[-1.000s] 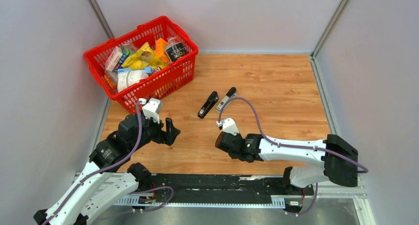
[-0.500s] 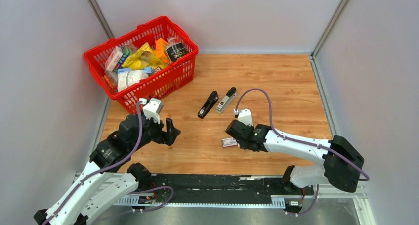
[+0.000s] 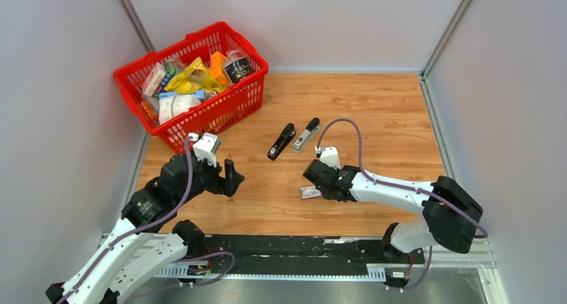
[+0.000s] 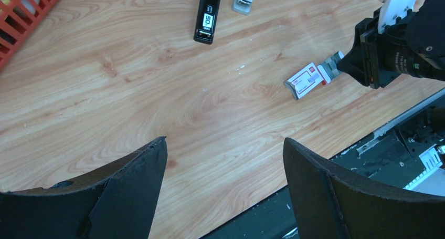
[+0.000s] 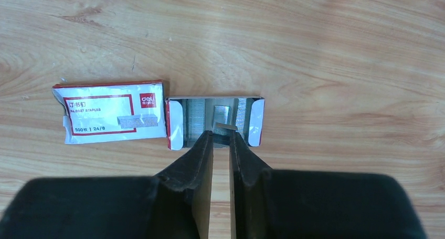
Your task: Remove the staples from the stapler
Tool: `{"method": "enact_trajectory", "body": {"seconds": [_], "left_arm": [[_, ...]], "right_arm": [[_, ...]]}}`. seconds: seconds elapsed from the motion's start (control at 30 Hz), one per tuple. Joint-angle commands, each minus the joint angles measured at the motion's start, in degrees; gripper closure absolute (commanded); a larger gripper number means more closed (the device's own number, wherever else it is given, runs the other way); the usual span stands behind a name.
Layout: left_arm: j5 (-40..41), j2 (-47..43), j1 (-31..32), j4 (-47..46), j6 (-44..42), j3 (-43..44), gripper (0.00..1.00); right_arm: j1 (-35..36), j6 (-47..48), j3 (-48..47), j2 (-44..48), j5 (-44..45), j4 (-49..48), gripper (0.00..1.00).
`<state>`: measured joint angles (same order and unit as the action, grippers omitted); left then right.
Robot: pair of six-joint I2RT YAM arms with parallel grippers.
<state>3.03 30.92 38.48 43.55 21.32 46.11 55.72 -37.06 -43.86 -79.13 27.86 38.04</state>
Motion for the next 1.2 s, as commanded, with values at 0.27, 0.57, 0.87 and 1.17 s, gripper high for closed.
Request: {"method": "enact_trajectory", "body": {"seconds": [0.27,0.57,0.87,1.17], "left_arm": [[-0.74,-0.51,-0.16,-1.54,-0.76,-0.32,0.11],[-0.65,-0.77,-0.16,-1.54,-0.75,-0.4,0.11],[-1.0,-0.51,-0.16,-1.63,-0.67,-0.49,0.11],[-2.67,0.54,-0.16,-2.59,0.56,-1.11,0.11]], "right_arm": [[-0.44,-1.26,-0.44,-0.94,1.32,-2.8,0.75],[-0.62,-2.14,-0.44,1.26,2.99,-1.39,0.68],[-5.0,-3.99,1.31,4.51,4.49,-0.34,0.65],[-9.76,-4.69,4.04,5.92,2.21,-0.69,0.65]]}}
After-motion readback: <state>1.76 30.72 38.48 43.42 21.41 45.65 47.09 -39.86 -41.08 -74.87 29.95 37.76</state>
